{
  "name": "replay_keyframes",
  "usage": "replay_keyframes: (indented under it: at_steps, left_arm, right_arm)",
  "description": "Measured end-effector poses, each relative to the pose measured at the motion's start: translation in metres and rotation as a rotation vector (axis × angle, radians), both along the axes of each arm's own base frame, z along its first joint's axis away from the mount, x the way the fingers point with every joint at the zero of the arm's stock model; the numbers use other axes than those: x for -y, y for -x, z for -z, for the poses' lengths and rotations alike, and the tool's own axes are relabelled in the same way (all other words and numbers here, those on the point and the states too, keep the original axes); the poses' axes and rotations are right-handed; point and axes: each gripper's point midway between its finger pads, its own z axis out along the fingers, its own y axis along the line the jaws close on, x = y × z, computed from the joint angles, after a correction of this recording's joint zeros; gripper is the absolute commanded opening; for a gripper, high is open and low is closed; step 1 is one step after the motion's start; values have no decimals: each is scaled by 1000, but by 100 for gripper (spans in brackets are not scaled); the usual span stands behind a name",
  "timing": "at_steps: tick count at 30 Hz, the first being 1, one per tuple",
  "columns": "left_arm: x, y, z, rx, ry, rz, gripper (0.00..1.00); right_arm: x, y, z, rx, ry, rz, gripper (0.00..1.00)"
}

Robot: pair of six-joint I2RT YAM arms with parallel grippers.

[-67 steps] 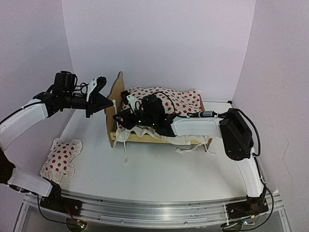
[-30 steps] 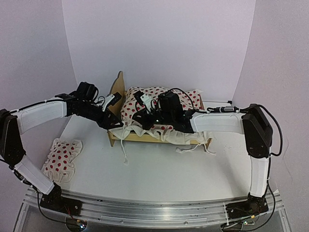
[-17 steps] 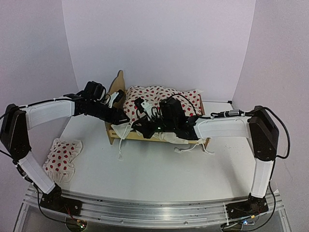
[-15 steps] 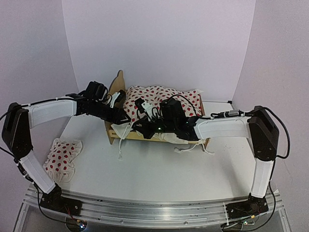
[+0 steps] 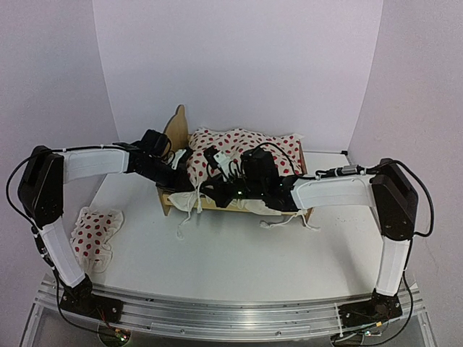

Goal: Set up the pet bed

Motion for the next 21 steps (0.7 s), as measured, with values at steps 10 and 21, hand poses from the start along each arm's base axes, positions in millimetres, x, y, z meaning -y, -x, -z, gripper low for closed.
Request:
replay_keyframes:
  at_steps: [10, 21]
  left_arm:
    - [-8, -28, -33, 243, -122, 93, 0]
    - [-9, -52, -103, 651, -175, 183, 0]
  right_arm:
    - [1, 0, 2, 18, 15, -4, 23]
    - [-8, -20, 21, 13, 77, 51, 37]
